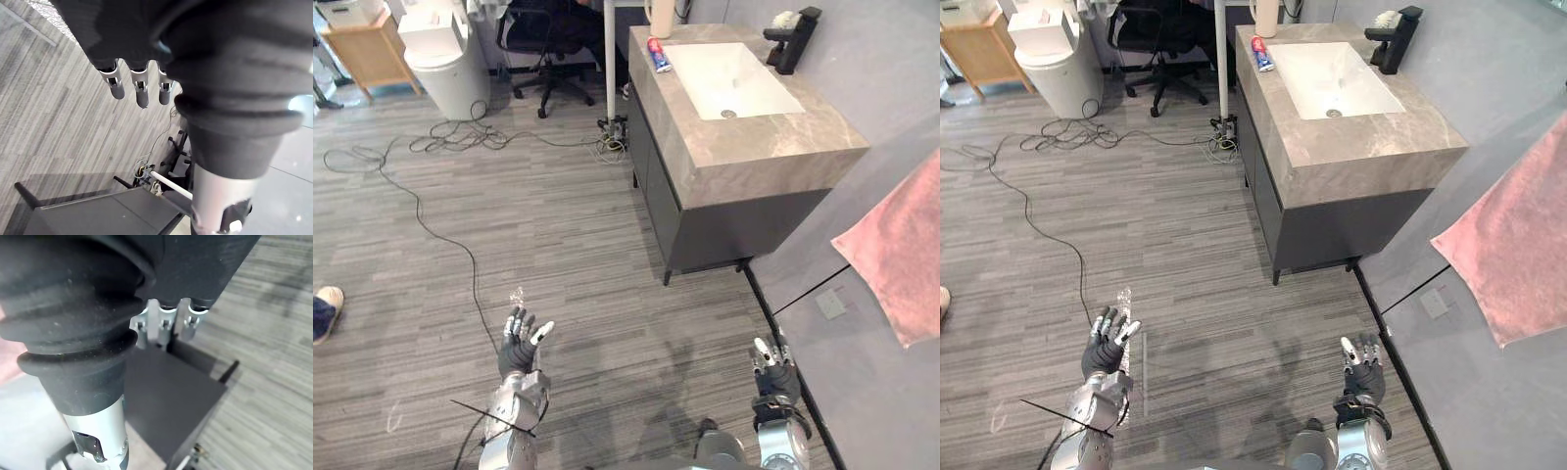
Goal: Organize washtable
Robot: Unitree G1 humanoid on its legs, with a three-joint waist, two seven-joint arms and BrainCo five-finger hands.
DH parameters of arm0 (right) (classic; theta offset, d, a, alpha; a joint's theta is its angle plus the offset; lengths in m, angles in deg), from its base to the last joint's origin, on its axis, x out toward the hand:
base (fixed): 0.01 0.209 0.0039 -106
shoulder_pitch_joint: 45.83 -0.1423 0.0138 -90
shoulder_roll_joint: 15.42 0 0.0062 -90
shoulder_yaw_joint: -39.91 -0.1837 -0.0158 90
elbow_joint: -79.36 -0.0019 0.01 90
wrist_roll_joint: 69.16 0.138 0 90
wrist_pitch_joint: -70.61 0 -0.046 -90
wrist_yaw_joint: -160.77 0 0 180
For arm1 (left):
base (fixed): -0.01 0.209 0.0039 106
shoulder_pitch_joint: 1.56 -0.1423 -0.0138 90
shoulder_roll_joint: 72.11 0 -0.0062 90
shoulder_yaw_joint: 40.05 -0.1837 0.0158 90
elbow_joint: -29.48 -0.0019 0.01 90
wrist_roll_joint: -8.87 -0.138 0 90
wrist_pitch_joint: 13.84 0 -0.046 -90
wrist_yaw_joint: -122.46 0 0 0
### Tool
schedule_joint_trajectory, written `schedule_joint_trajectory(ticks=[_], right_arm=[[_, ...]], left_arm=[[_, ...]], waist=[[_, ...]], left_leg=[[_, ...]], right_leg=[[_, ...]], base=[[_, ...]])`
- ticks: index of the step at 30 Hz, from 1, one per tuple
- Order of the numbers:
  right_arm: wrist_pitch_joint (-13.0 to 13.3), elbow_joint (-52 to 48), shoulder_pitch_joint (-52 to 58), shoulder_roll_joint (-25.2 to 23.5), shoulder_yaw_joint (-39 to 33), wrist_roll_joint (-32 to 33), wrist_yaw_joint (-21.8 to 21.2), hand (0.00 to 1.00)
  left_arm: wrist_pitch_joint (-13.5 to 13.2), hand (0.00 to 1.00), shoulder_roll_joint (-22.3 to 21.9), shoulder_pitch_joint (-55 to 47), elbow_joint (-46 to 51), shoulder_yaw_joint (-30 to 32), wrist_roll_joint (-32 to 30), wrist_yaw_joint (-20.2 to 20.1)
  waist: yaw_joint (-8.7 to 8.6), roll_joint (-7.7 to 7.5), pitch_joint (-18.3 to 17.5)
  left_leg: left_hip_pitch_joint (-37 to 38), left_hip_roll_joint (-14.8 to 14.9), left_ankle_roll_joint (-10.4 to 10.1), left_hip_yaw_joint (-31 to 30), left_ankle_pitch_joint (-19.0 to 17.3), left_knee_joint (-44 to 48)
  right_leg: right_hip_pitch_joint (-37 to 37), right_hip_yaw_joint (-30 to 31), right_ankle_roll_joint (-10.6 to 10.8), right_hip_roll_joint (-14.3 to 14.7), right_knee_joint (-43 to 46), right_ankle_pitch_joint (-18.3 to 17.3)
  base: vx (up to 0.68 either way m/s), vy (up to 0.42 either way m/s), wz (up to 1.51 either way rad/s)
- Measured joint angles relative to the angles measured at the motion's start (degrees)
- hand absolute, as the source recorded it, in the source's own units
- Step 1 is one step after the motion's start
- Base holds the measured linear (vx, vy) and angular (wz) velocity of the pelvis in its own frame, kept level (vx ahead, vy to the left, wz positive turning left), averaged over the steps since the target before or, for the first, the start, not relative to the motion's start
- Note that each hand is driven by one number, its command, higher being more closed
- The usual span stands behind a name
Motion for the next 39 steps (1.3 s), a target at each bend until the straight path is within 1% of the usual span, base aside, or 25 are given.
schedule_joint_trajectory(ticks=[1,3,4,6,10,13,17,20,21,22,23,24,25,26,27,28,29,30,32,34,35,36,37,38,39], right_arm=[[0.1,-0.4,-0.3,0.0,-0.1,-0.2,0.0,0.0],[0.6,-0.5,-2.0,0.4,-0.3,-0.6,-0.1,0.0],[0.6,-0.5,-2.5,0.6,-0.6,-0.6,-0.1,0.0],[0.3,0.1,-2.6,1.1,-0.4,-0.8,-0.1,0.0],[0.2,1.7,-3.5,1.5,-0.1,-2.3,-0.1,0.0],[-0.1,4.4,-3.8,1.5,1.0,-2.6,0.0,0.0],[-0.5,7.8,-4.6,1.8,4.6,-4.6,-0.1,0.0],[-0.6,8.7,-4.7,1.7,4.6,-5.8,0.0,0.0],[-0.6,9.7,-4.7,2.1,4.5,-6.3,-0.1,0.0],[-0.6,10.2,-5.1,1.9,4.4,-6.3,0.0,0.0],[-0.7,10.4,-4.7,2.0,3.5,-6.3,0.0,0.0],[-0.7,10.7,-3.5,2.6,2.3,-6.4,0.1,0.0],[-1.1,10.9,-3.4,3.4,2.2,-6.5,0.2,0.0],[-1.4,10.8,-3.3,3.4,2.4,-6.8,0.2,0.0],[-1.5,10.7,-2.7,3.2,2.4,-6.8,0.1,0.0],[-1.6,10.8,-2.1,2.9,2.3,-6.8,0.2,0.0],[-1.6,10.7,-2.1,2.1,3.6,-6.8,0.0,0.0],[-1.6,10.7,-2.3,1.6,4.0,-6.8,0.0,0.0],[-1.6,10.4,-2.4,1.0,3.8,-6.8,0.1,0.0],[-1.6,10.5,-2.3,1.2,3.3,-6.7,0.2,0.0],[-1.6,10.4,-2.0,1.9,3.4,-6.7,0.3,0.0],[-1.6,10.3,-1.9,2.2,3.5,-6.7,0.4,0.0],[-1.7,10.0,-1.3,2.9,3.5,-6.7,0.4,0.0],[-1.7,10.0,-1.4,3.2,3.5,-6.7,0.5,0.0],[-1.7,9.4,-2.1,3.8,3.4,-6.8,0.6,0.0]], left_arm=[[-0.1,0.0,-1.6,-0.3,0.6,0.1,-0.6,0.1],[0.0,0.0,-3.7,-1.0,0.7,-0.5,-1.5,0.4],[0.0,0.0,-4.7,-1.0,0.7,-2.5,-2.0,0.1],[0.2,0.0,-5.4,-1.1,0.6,-4.0,-2.0,-0.3],[0.6,0.0,-5.1,-1.4,0.1,-5.2,-2.7,-0.2],[1.6,0.0,-3.3,-2.7,-0.6,-5.2,-3.7,0.7],[1.7,0.0,-1.8,-4.4,-1.0,-4.9,-3.7,1.4],[1.8,0.0,-1.9,-5.0,-1.4,-4.6,-3.7,1.9],[2.0,0.0,-2.2,-5.3,-1.5,-4.5,-3.9,2.2],[2.1,0.0,-2.3,-5.9,-1.5,-4.6,-4.3,2.1],[2.4,0.0,-2.6,-6.2,-1.4,-5.0,-4.8,2.1],[2.5,0.0,-3.0,-6.3,-1.4,-5.4,-5.3,2.2],[2.5,0.0,-3.3,-7.1,-2.2,-5.4,-5.3,2.4],[2.5,0.0,-3.2,-7.4,-2.6,-5.3,-5.3,2.5],[2.5,0.0,-3.0,-8.0,-2.8,-5.4,-5.3,2.5],[2.5,0.0,-2.9,-8.1,-3.5,-5.6,-5.2,2.6],[2.5,0.0,-1.8,-7.9,-4.0,-5.6,-5.2,2.8],[2.5,0.0,-1.2,-7.7,-4.3,-5.7,-5.2,2.9],[2.7,0.0,-0.3,-4.8,-7.4,-7.4,-5.3,3.2],[2.7,0.0,-0.4,-2.6,-8.5,-7.4,-5.4,3.3],[2.7,0.0,-0.7,-1.1,-9.3,-7.6,-5.8,3.3],[2.6,0.0,-0.9,-1.0,-9.4,-7.8,-5.9,3.4],[2.5,0.0,-1.6,-1.4,-10.3,-8.9,-5.9,3.3],[2.5,0.0,-1.9,-1.3,-10.6,-9.2,-5.9,3.3],[2.6,0.0,-3.3,-1.4,-10.7,-10.5,-5.9,3.2]], waist=[[0.46,-1.58,0.5],[0.0,0.24,1.5],[-0.02,1.69,2.0],[0.14,2.44,2.0],[0.14,2.39,1.9],[0.29,1.83,1.7],[1.96,1.02,1.2],[3.09,0.15,1.0],[3.24,-0.93,1.1],[3.14,-1.91,1.4],[3.04,-2.36,1.4],[3.11,-2.27,1.4],[3.26,-2.21,1.8],[2.94,-2.15,1.9],[2.58,-1.94,2.0],[2.15,-0.43,2.6],[1.92,-0.98,2.7],[1.62,-1.42,2.9],[0.93,-1.89,3.3],[-1.48,-2.12,4.0],[-2.05,-2.49,4.7],[-2.77,-2.49,4.7],[-4.4,-2.11,4.2],[-4.47,-1.36,4.2],[-4.63,1.09,4.0]], left_leg=[[0.1,-0.5,-0.9,-0.4,-0.7,1.1],[-0.2,0.0,-1.4,-1.0,-1.0,1.5],[0.1,0.4,-1.7,-1.2,-0.8,0.7],[0.2,0.8,-2.5,-1.4,-0.1,0.2],[0.7,1.0,-2.1,-1.5,0.3,0.3],[0.8,0.4,-2.1,-2.3,0.3,0.1],[0.5,-0.7,-1.5,-3.2,0.7,-1.4],[-0.2,-2.7,-0.7,-5.5,1.1,-2.2],[-0.2,-4.5,-0.1,-6.5,0.5,-2.8],[-0.2,-5.4,0.3,-6.9,0.1,-2.5],[-0.6,-6.4,1.0,-7.0,-0.6,-0.1],[-1.7,-6.5,1.6,-7.3,-3.7,3.1],[-2.3,-6.1,2.4,-8.6,-5.9,5.1],[-1.9,-6.0,2.9,-9.6,-6.3,5.3],[-1.3,-5.6,3.2,-11.1,-6.5,5.2],[-0.1,-3.7,3.8,-12.2,-7.3,5.3],[0.3,-2.5,3.9,-12.8,-7.5,5.1],[0.7,-2.3,3.9,-13.2,-7.6,4.7],[1.9,-2.1,3.9,-13.9,-8.7,3.7],[4.9,-3.1,3.4,-15.5,-9.6,1.9],[9.2,-4.1,2.2,-15.6,-10.8,0.5],[10.6,-4.3,1.5,-15.7,-11.7,0.2],[15.1,-4.6,0.3,-16.2,-13.0,-0.6],[15.5,-4.2,0.1,-16.1,-12.9,-0.5],[15.6,-2.5,-1.6,-14.7,-11.6,2.5]], right_leg=[[2.7,-1.0,-1.9,0.7,-3.6,0.3],[3.5,-0.6,-1.9,1.6,-4.4,0.4],[3.4,-0.8,-1.9,2.2,-4.4,0.3],[3.5,-1.2,-2.4,2.6,-4.3,0.0],[3.8,-1.6,-2.5,2.6,-2.7,-0.1],[3.7,-1.7,-2.5,1.9,-1.4,-0.1],[3.3,-2.4,-2.5,0.9,-1.4,-0.2],[2.1,-4.7,-1.0,-1.6,2.1,-3.4],[1.3,-5.8,0.4,-3.8,5.1,-6.6],[1.2,-7.0,0.9,-5.2,6.1,-7.9],[1.1,-8.4,1.9,-7.0,8.0,-8.8],[0.2,-8.9,2.4,-8.1,13.3,-9.3],[-3.2,-6.8,1.0,-9.2,22.4,-8.4],[-4.9,-5.7,-0.6,-9.5,27.1,-6.9],[-8.3,-4.4,-2.6,-9.3,34.3,-2.9],[-10.7,-3.3,-1.6,-6.9,36.1,-6.6],[-12.8,-3.5,-1.6,-4.2,33.2,-9.0],[-13.8,-3.5,-1.5,-2.9,30.6,-9.1],[-16.9,-3.5,-0.6,0.0,17.7,-6.1],[-17.5,-3.8,0.9,0.9,3.7,1.2],[-17.8,-4.1,-0.4,1.1,-1.9,4.5],[-17.6,-4.4,-1.2,1.0,-2.2,5.0],[-17.9,-4.2,-3.5,0.8,1.9,9.4],[-18.2,-4.3,-3.7,0.8,3.6,10.0],[-19.4,-5.1,-5.5,1.2,9.3,9.6]], base=[[0.07,-0.172,0.17],[0.06,-0.083,0.14],[0.05,-0.096,0.13],[0.02,-0.11,0.05],[-0.01,-0.029,0.12],[-0.06,0.041,0.18],[-0.08,0.025,0.17],[-0.07,0.03,0.46],[-0.05,0.047,0.54],[-0.02,0.07,0.76],[0.02,0.082,0.81],[0.03,0.113,0.76],[0.02,0.115,0.64],[0.03,0.134,0.57],[0.11,0.127,0.64],[0.19,0.098,0.52],[0.2,0.05,0.3],[0.21,0.015,0.12],[0.34,-0.019,0.16],[0.46,-0.048,0.5],[0.54,-0.1,0.56],[0.69,-0.154,0.64],[0.61,-0.125,0.45],[0.66,-0.145,0.38],[0.67,-0.187,0.01]])
